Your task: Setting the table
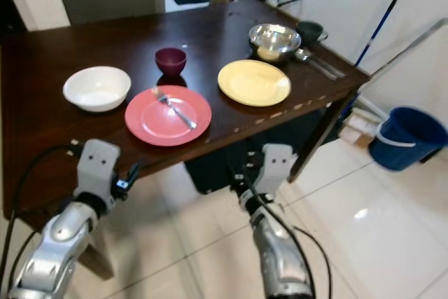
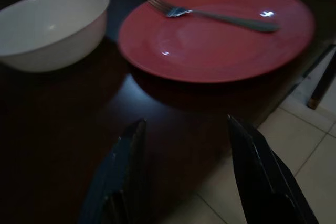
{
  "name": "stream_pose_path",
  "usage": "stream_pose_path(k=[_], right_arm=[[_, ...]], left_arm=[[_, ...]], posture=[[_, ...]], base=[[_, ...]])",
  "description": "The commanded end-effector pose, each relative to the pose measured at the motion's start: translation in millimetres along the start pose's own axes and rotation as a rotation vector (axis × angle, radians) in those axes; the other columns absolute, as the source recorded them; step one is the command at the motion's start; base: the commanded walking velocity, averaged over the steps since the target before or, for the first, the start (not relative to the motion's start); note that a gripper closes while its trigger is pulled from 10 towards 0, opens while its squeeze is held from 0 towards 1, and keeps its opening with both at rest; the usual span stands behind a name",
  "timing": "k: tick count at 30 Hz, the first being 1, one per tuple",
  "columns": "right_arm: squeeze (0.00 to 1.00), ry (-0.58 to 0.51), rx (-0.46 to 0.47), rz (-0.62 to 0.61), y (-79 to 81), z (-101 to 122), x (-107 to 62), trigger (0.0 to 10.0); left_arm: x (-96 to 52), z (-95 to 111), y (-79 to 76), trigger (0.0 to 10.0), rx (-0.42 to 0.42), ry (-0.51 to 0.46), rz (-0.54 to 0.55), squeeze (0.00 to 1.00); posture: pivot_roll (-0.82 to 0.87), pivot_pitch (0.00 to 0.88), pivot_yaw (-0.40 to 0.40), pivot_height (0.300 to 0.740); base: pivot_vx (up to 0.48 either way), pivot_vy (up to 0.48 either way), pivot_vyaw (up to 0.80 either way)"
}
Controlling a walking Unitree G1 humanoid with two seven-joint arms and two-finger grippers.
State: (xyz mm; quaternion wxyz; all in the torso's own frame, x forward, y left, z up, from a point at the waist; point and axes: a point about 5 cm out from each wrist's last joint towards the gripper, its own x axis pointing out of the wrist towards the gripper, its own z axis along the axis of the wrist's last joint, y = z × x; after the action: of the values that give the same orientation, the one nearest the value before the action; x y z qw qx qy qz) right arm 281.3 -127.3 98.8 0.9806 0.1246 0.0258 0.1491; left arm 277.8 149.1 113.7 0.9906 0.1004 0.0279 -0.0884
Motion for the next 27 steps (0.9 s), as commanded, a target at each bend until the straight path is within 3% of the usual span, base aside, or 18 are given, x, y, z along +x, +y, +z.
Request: stream_pose_path(k=[1,3,5,8,12,27], right_arm=[[0.00,0.054,-0.015,0.016,-1.9,-10,-5.7,10.0],[0.00,0.061,-0.024,0.023,-1.3,-11,-6.2,10.0],[0.00,0.060,-0.075,0.035,-0.7,-10,-6.5,10.0],[0.00,0.058,-0.076,0.033,-1.2,-9,-6.2,10.0],[0.00,0.027,-0.125,0.037,-3.8,0,-3.5,10.0],[0.00,-0.065,-0.169,0.047,2.2,22,1.1,10.0]], left_arm=[[-5.8,-8,0.3,10.0,-0.018,0.029,0.033,0.00],[-6.3,-10,2.4,10.0,-0.026,0.038,0.055,0.00],[-7.1,-18,13.7,10.0,-0.118,0.092,0.163,0.00],[-6.7,-18,14.6,10.0,-0.129,0.097,0.172,0.00],[-2.0,-19,21.7,10.0,-0.209,0.121,0.244,0.00],[3.8,-9,22.7,10.0,-0.124,0.085,0.219,0.00]], posture=[[-0.08,0.005,0.033,0.740],[-0.08,0.005,0.033,0.740],[-0.08,0.006,0.030,0.740],[-0.08,0.006,0.030,0.740],[-0.08,0.005,0.025,0.740],[-0.08,0.005,0.033,0.740]], base=[[0.000,0.000,0.00],[0.000,0.000,0.00],[0.000,0.000,0.00],[0.000,0.000,0.00],[0.000,0.000,0.00],[0.000,0.000,0.00]])
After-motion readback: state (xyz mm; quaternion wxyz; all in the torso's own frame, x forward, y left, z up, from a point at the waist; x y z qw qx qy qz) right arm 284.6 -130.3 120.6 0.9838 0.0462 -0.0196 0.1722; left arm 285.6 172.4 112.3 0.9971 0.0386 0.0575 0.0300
